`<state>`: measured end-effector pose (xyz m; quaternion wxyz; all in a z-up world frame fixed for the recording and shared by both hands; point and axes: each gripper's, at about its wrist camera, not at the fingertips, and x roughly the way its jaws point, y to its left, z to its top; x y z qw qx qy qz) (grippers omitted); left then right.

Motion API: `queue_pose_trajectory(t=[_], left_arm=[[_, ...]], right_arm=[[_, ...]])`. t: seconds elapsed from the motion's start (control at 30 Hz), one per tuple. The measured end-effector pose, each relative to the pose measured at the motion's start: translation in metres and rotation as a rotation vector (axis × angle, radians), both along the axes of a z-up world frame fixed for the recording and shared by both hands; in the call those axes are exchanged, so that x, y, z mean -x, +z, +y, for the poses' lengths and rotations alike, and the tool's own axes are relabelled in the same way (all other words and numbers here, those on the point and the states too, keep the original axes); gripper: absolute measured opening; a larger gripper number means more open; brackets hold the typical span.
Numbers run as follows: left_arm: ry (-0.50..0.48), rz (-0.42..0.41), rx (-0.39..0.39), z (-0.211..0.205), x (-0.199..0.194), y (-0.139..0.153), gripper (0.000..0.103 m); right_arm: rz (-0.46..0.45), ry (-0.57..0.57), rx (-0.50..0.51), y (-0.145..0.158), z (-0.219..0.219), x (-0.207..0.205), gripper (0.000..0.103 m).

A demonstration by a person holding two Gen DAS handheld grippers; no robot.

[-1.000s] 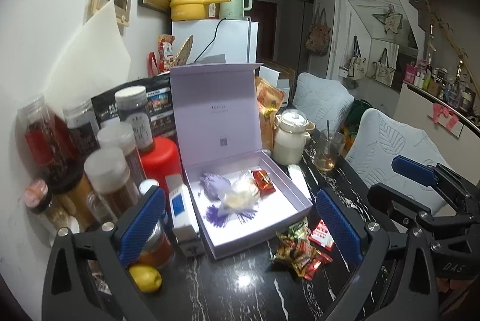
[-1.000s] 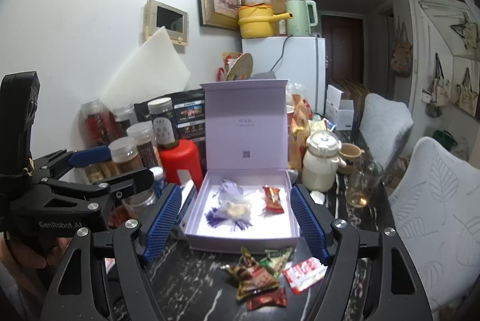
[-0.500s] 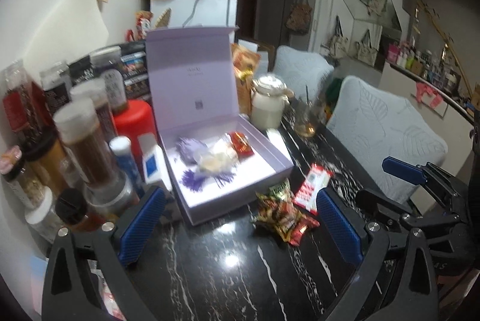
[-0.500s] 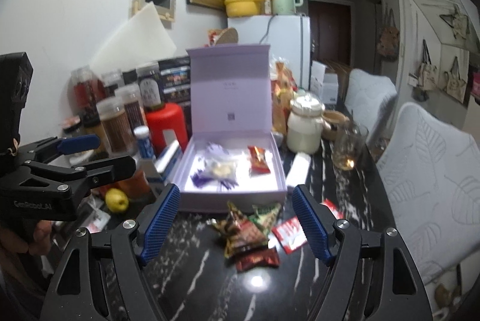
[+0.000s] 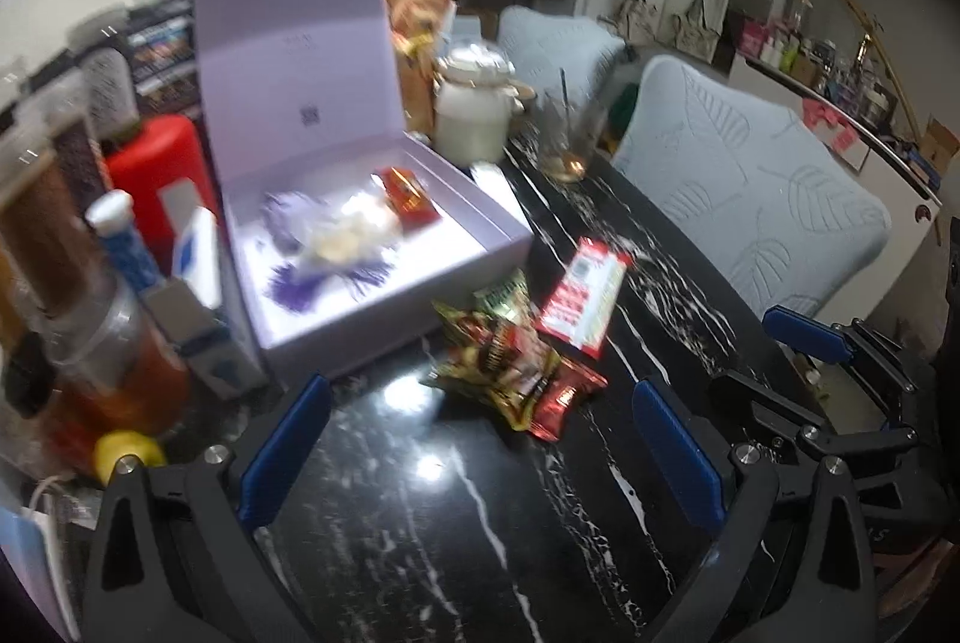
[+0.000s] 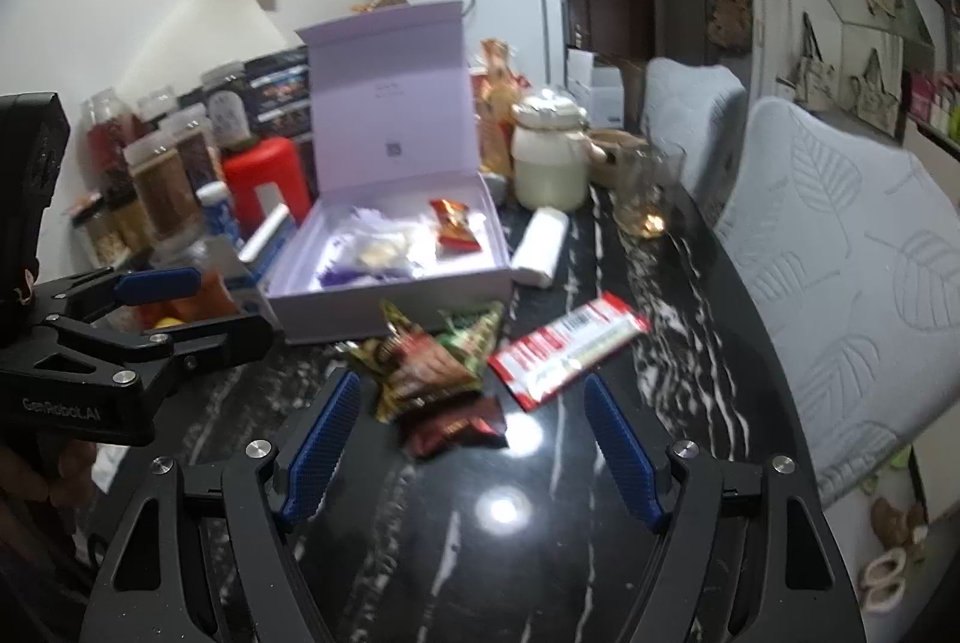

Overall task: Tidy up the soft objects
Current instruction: 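Withdraw both tools from the box toward the pile of snack packets, then grasp the gold-red nutrition snack bag with the left gripper while the right grasps the maroon wrapped candy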

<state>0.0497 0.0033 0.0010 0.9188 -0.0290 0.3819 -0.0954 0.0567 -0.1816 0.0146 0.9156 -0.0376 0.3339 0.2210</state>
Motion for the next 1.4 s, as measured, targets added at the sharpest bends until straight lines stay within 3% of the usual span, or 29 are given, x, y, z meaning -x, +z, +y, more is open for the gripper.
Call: queue_pose_trajectory(t=[0.2,0.53,0.7,1.03,1.13,1.4], left_arm=[[-0.03,0.074,0.041,-0.012,-0.018,-0.025,0.102],[-0.027,0.146,0.013,-0.02,-0.05,-0.056,0.102],[-0.051,0.166,0.036,-0.022,-0.069,-0.065,0.102],[-0.074,0.221,-0.009,-0.032,-0.094,-0.087,0.102],[-0.078,0.251,0.021,-0.03,-0.099,-0.096,0.101],[-0.059,0.235,0.096,-0.02,-0.101,-0.101,0.072]], right_arm=[[0.041,-0.025,0.011,-0.017,-0.015,-0.008,0.078],[0.134,-0.038,-0.016,-0.045,-0.031,-0.032,0.078],[0.167,-0.039,-0.017,-0.054,-0.034,-0.042,0.078],[0.206,-0.047,-0.012,-0.066,-0.04,-0.057,0.078],[0.216,-0.05,-0.007,-0.068,-0.04,-0.061,0.078],[0.231,-0.039,0.001,-0.071,-0.036,-0.063,0.078]])
